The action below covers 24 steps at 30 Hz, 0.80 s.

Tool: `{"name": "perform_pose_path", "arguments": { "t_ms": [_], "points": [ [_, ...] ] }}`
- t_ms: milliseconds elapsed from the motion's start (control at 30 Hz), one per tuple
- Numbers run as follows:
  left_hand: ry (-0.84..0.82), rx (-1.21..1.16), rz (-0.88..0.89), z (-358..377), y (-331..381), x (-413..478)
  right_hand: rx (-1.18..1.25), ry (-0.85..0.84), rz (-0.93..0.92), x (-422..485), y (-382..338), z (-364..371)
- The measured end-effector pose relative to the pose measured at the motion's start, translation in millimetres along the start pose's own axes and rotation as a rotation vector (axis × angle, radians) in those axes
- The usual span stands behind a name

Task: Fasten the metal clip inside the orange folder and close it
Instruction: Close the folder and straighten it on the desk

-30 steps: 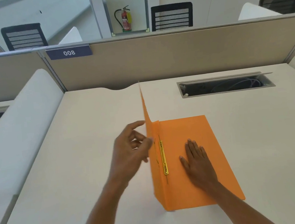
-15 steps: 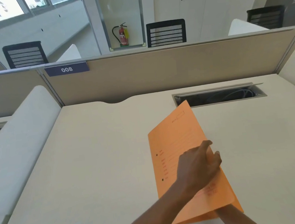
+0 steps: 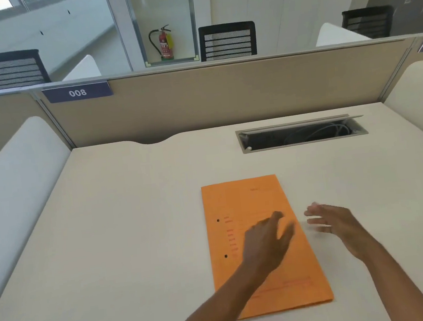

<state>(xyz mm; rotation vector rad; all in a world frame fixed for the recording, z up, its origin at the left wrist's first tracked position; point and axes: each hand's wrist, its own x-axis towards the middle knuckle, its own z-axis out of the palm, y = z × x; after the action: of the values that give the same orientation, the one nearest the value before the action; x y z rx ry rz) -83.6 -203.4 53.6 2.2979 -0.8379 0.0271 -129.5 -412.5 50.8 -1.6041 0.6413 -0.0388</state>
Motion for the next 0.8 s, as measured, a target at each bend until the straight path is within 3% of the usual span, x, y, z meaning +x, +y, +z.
{"name": "perform_pose_path", "arguments": {
  "t_ms": [67, 167, 300, 467, 600, 700, 800],
  "points": [
    [0.085, 0.116, -0.142, -10.7, -32.9, -3.9, -0.299, 0.004, 0.003, 0.3, 1.8, 16.8],
    [0.013, 0.403, -0.418, -33.5, -78.5, -14.6, -0.658, 0.054, 0.009, 2.5, 15.8, 38.9],
    [-0.086, 0.43, -0.565, -47.9, -101.5, -29.9, -0.887, 0.153, 0.005, -2.3, 22.1, 57.6],
    [-0.084, 0.074, -0.624, -43.3, -91.1, -28.5, -1.0, 0.189, -0.015, -4.6, 22.0, 67.6],
    [0.018, -0.277, -0.799, -43.2, -97.4, -26.0, -1.017, 0.192, 0.005, -4.3, 20.5, 69.3],
    [0.109, -0.572, -0.877, -47.0, -108.4, -24.9, -0.955, 0.196, 0.024, -1.8, 22.2, 66.2],
    [0.135, -0.801, -0.829, -53.3, -112.3, -27.1, -0.793, 0.244, 0.0, 0.0, 24.8, 60.2]
  ]
}}
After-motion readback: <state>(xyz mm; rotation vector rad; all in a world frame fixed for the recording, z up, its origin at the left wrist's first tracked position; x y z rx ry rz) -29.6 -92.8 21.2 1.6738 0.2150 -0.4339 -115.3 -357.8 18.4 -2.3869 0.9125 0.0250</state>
